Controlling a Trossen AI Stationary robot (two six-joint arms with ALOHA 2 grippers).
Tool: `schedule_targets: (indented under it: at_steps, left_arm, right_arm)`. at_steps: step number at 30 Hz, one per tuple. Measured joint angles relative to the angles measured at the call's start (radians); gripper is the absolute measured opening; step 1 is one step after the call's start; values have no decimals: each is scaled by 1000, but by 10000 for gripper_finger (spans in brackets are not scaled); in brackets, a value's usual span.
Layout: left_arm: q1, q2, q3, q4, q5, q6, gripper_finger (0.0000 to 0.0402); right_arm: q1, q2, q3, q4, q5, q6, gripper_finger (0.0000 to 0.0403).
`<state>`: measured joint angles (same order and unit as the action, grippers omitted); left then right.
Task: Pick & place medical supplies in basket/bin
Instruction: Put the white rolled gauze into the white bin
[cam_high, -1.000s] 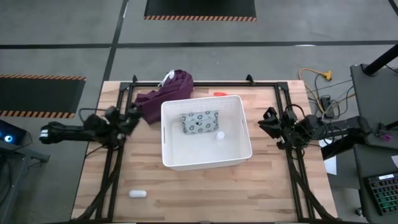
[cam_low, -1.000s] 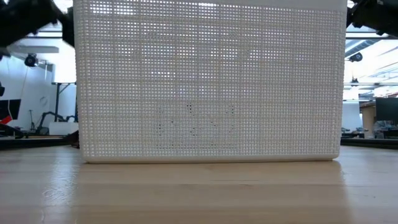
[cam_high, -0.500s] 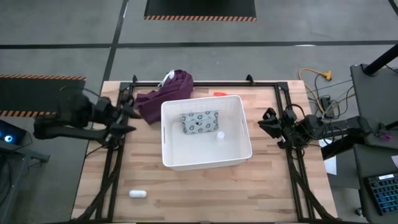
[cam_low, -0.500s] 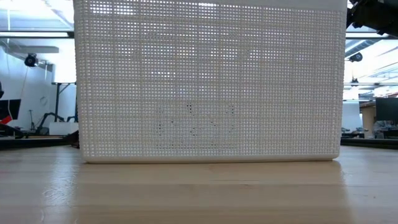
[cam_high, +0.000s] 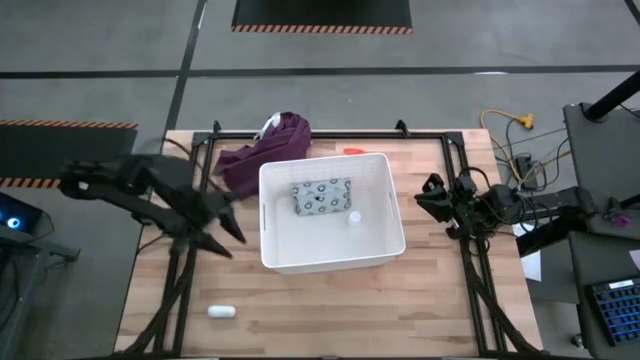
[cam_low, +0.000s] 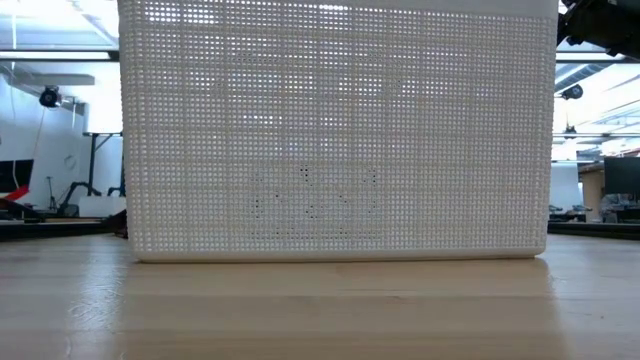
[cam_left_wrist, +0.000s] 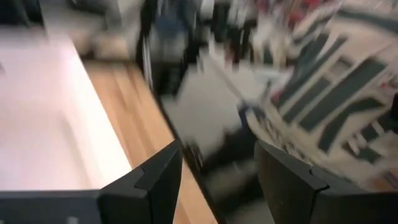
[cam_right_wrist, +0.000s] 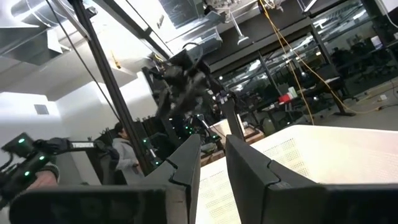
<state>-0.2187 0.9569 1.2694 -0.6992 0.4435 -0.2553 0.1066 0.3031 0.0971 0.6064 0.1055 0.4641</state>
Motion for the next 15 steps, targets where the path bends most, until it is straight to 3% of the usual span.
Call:
schedule_targets:
  at_steps: [5, 9, 15]
  left_arm:
    - [-110, 103, 30, -113, 27, -87, 184]
    - [-198, 141, 38, -104, 36, -164, 184]
    - [-318, 223, -7, -169, -19, -257, 184]
  right_arm:
    - [0, 0, 0, -4, 0, 0, 70]
    - [0, 0, 0, -16, 0, 0, 73]
    - [0, 0, 0, -56, 0, -3, 66]
